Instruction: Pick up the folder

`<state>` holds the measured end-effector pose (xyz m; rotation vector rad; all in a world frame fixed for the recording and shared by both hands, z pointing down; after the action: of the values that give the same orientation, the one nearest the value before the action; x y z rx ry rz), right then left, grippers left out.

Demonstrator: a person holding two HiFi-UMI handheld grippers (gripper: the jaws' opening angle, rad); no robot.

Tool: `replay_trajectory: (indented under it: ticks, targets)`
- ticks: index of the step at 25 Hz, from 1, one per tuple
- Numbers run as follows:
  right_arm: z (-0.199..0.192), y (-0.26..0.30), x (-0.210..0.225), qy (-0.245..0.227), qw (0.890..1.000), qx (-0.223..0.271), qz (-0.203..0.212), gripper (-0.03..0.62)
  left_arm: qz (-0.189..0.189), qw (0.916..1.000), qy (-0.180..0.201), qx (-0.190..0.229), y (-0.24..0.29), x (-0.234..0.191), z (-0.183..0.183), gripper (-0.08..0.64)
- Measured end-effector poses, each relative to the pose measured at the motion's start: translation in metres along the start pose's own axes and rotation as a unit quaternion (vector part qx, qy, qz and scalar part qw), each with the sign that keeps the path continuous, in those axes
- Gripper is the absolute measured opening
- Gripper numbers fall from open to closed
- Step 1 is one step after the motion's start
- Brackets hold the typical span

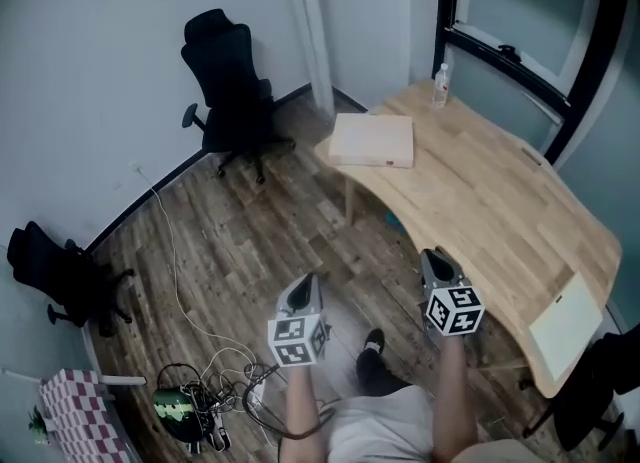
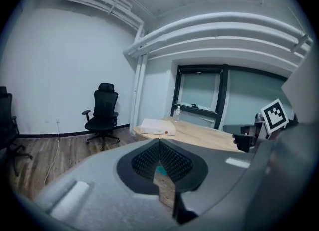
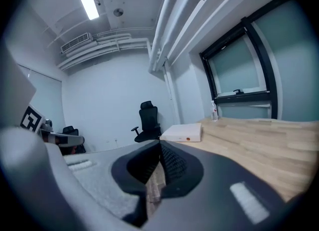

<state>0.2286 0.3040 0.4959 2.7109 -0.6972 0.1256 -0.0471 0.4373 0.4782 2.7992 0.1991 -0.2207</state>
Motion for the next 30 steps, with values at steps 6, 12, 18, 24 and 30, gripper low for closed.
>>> replay_trajectory:
  ticks: [6,12,18,24,30]
  targets:
    - [0.020,0.048,0.026,0.018,0.999,0.008,-0.037,0.002,0.000,0.9998,0.017,-0.013,0.038,-0.037,0.022,0.006]
    - [0.040,0.095,0.027,0.036,0.999,0.030,-0.011,0.002,-0.008,0.9993,0.027,-0.023,0.080,-0.064,0.035,0.006]
    - [0.056,0.125,0.040,0.006,0.999,0.037,-0.001,0.002,-0.018,0.9989,0.034,-0.025,0.126,-0.079,0.043,0.006]
    - [0.059,0.141,0.051,0.004,1.000,0.024,-0.006,0.002,-0.026,0.9987,0.037,-0.022,0.148,-0.085,0.054,0.006]
    - [0.042,0.160,0.044,0.005,1.000,-0.001,-0.020,0.002,-0.016,0.9995,0.006,-0.028,0.165,-0.111,0.046,0.006]
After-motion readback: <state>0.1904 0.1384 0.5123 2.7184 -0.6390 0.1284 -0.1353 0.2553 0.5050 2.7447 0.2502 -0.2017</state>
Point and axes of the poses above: the fingertips, and each gripper's own axes: y forward along the fingers, x to its right, z out of its top, the point moved 8 cm from there along -y, backward along the fingers, and after that the axes turned 12 degrees about -z, right-handed, at the moved point
